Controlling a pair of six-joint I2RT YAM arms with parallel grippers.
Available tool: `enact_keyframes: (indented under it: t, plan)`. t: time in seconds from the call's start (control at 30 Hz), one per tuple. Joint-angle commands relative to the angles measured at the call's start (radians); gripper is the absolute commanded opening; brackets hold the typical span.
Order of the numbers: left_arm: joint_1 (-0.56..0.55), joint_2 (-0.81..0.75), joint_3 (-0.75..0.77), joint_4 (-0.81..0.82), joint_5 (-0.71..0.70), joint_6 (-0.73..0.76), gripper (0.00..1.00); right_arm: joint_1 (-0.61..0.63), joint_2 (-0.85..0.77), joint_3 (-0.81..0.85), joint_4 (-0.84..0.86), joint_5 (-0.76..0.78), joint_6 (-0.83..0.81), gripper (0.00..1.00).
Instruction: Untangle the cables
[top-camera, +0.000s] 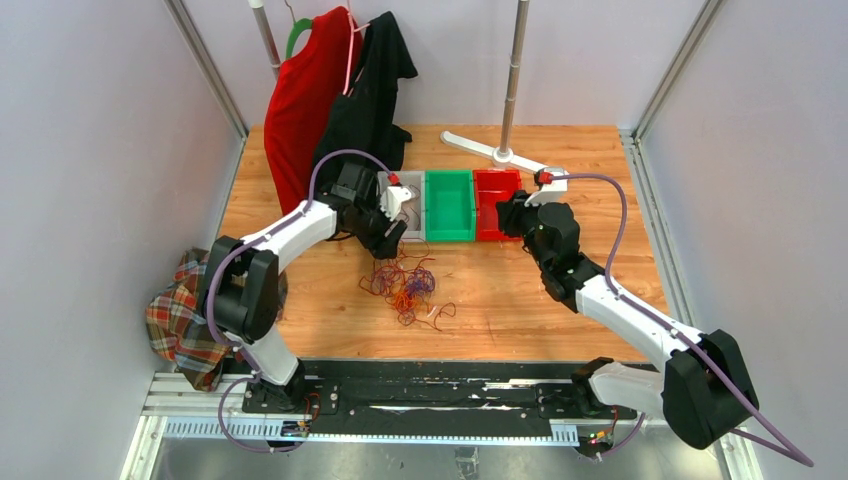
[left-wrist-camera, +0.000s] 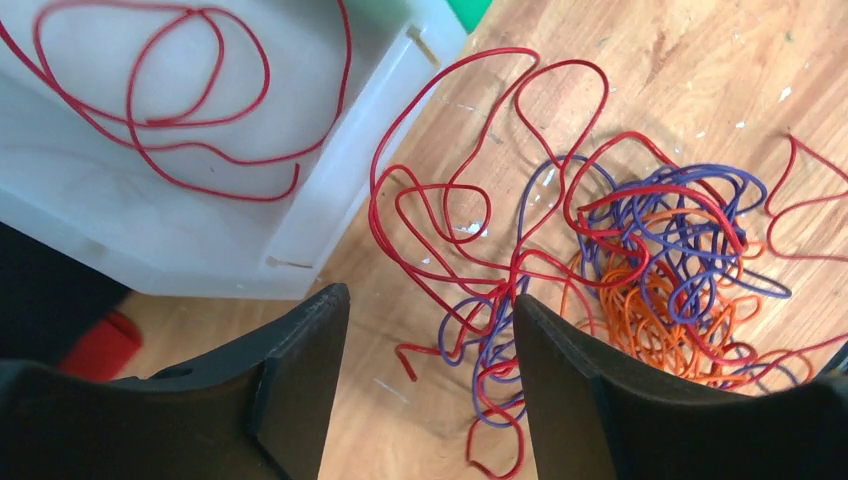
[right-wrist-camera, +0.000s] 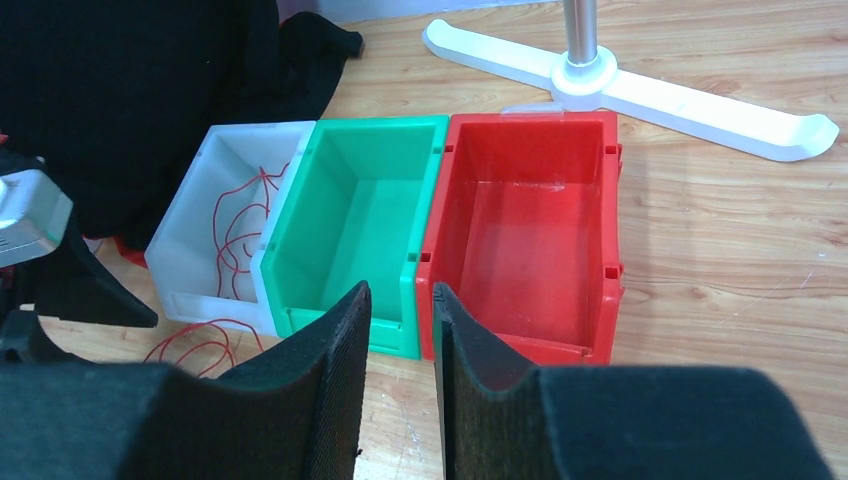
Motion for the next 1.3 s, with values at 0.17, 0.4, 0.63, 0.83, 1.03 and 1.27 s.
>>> enact_keyframes:
  t: [0.17,0.4,0.63,0.83,1.03,1.27]
  plan:
    - [-0.007,0.004,-0.042,0.225,-0.06,-0.297,0.62,-0.016,-0.012,0.016,0.01,-0.026,0.013,0.27]
    - [-0.007,0.03,-0.021,0.174,-0.029,-0.293,0.36,-0.016,-0.022,0.01,0.01,-0.018,0.003,0.26]
    - [-0.009,-0.024,-0.068,0.175,-0.02,-0.327,0.66,-0.016,-0.032,0.004,0.014,-0.024,0.006,0.26]
    - [-0.012,0.034,-0.071,0.189,-0.077,-0.307,0.57,-0.016,-0.046,0.004,0.015,-0.028,0.004,0.26]
    - [-0.013,0.058,-0.057,0.186,-0.027,-0.334,0.26,-0.016,-0.05,0.006,0.016,-0.029,0.006,0.24]
    - [-0.009,-0.048,0.055,0.074,0.114,-0.314,0.01,-0.015,-0.043,0.002,0.035,-0.06,0.016,0.21]
